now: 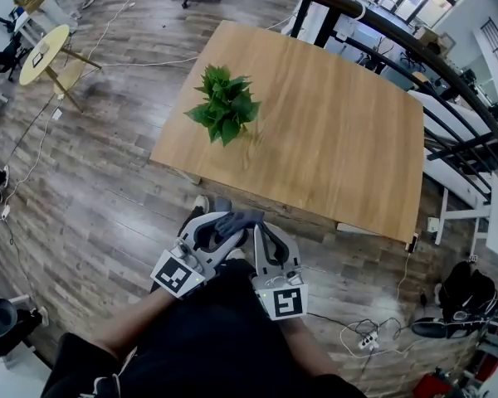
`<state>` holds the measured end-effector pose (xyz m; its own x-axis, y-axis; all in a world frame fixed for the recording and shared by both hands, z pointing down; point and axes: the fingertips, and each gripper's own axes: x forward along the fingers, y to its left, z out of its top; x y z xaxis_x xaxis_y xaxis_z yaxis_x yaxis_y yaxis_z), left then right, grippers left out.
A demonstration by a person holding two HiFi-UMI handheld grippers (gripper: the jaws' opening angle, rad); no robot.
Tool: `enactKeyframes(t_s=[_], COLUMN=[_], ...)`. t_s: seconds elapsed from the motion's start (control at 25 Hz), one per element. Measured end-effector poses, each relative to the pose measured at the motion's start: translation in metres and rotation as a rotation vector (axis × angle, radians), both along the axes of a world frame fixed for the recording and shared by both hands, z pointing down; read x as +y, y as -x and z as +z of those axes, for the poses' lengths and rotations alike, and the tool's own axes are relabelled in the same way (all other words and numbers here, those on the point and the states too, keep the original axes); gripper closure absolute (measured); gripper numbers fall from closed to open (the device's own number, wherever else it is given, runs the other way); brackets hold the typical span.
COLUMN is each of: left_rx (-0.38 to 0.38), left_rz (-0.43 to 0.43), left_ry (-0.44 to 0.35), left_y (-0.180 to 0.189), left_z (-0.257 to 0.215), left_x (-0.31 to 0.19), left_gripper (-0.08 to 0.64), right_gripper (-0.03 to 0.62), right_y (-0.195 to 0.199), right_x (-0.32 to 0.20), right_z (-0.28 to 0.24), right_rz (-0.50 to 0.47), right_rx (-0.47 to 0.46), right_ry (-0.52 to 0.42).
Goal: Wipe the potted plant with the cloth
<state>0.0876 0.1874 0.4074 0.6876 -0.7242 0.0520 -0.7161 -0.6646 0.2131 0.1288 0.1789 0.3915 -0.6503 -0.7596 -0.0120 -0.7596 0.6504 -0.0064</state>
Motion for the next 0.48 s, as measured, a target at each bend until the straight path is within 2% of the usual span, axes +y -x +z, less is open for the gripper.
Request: enactKeyframes(t_s=[0.08, 0.16, 0.28, 0.4, 0.48], left_rx=[-0.022, -0.043, -0.054, -0.013, -0.018], left_rz=[-0.011, -0.016, -0.038, -0.065, -0.073], left_ry=[-0.029, -0.042, -0.026, -0.051, -0.051], left_y=[-0.001, -0.003, -0.006, 0.001, 0.005], left_z=[-0.004, -0.002, 0.002, -0.01, -0.011], left_x=[0.007, 0.011, 0.009, 0.007, 0.011], left_gripper=[0.422, 0.422, 0.422, 0.422, 0.422], right_gripper=[0.574, 0.574, 0.574, 0.574, 0.574], right_y=[-0.007, -0.01, -0.013, -0.012, -0.011], right_x=[0.003, 0.006, 0.008, 0.009, 0.011], right_z=[-0.004, -0.012, -0.022, -0.027, -0.026], right_rz=[0.019, 0.03, 0.039, 0.055, 0.058], right_rx=[-0.017, 0.002, 0.028, 0.002, 0.003], right_ry=[-0.004, -0.053, -0.111, -0.105, -0.089])
